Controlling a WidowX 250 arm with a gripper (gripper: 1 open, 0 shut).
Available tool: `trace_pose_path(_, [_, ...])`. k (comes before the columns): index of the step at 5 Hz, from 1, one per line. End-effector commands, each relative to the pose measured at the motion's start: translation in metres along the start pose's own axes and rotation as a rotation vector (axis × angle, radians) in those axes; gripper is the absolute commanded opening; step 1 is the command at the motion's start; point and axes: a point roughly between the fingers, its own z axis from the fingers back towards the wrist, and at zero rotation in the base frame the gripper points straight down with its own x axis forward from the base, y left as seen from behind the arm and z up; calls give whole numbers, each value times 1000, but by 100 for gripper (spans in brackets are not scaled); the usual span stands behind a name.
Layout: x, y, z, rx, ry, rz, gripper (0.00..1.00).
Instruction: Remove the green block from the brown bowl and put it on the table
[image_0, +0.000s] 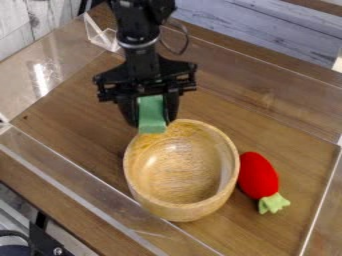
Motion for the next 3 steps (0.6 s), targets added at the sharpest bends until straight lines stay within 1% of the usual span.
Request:
trace_pose_path(1, [14,2,20,-28,-42,-41,0])
trace_pose_path(2, [17,16,7,-12,-53,30,0])
trace_pose_path(3, [16,28,-5,6,-61,107,0])
